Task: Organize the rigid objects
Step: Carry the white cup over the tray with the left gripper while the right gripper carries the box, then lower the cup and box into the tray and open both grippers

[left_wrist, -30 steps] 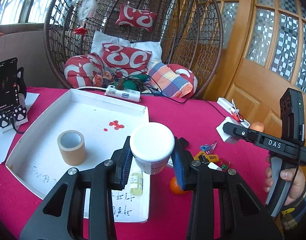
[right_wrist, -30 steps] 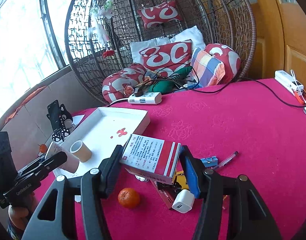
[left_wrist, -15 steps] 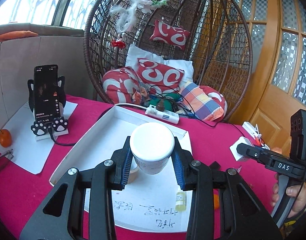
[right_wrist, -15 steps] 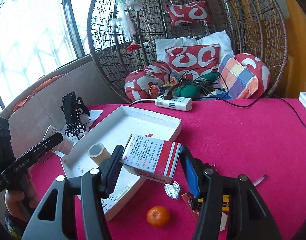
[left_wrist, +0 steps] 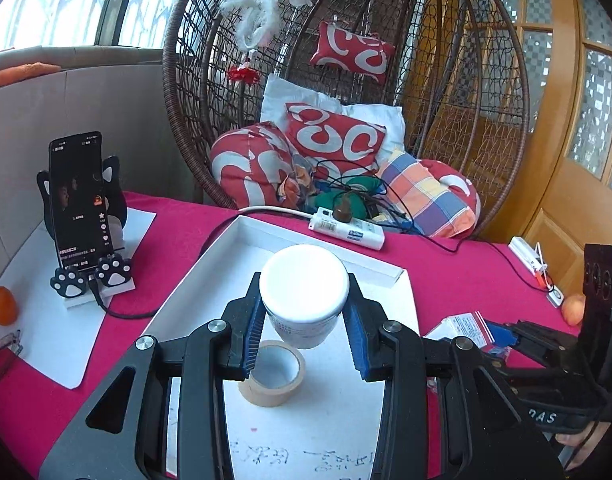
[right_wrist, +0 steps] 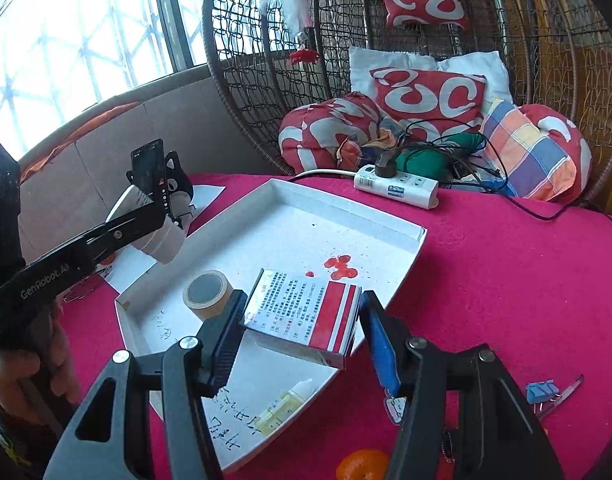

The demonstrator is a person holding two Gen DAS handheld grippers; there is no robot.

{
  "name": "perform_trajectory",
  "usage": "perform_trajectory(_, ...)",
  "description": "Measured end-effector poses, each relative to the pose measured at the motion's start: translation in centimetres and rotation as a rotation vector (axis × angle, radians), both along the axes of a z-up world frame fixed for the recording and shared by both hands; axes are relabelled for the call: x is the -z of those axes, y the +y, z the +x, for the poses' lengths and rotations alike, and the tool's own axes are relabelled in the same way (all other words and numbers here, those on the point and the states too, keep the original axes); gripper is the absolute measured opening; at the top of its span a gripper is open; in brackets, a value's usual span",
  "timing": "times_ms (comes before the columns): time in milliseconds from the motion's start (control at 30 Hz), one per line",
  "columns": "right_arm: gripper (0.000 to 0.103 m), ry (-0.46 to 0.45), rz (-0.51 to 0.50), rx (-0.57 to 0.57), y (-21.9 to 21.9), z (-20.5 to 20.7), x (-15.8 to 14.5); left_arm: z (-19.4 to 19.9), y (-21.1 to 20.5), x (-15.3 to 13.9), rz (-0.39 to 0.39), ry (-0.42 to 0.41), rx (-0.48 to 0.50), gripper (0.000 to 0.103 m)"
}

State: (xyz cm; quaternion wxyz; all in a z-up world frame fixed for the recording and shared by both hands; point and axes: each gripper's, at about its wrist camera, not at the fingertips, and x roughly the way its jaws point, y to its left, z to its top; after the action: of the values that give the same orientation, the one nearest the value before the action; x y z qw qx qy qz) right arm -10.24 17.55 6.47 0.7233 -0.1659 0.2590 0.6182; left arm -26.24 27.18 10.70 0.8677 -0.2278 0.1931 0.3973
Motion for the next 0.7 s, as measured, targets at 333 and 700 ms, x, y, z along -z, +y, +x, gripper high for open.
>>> perform_trajectory(333, 0.057, 0.029, -0.060, 0.013, 4.0, -0.3, 2.2, 3.8, 5.3, 1.6, -0.052, 0.097, -0.010, 0.036)
perform_trajectory(700, 0.058, 0.024, -0.110, 0.029, 6.7, -0.9, 4.3, 4.7, 7.2, 3.1, -0.088, 0.148, -0.032, 0.036)
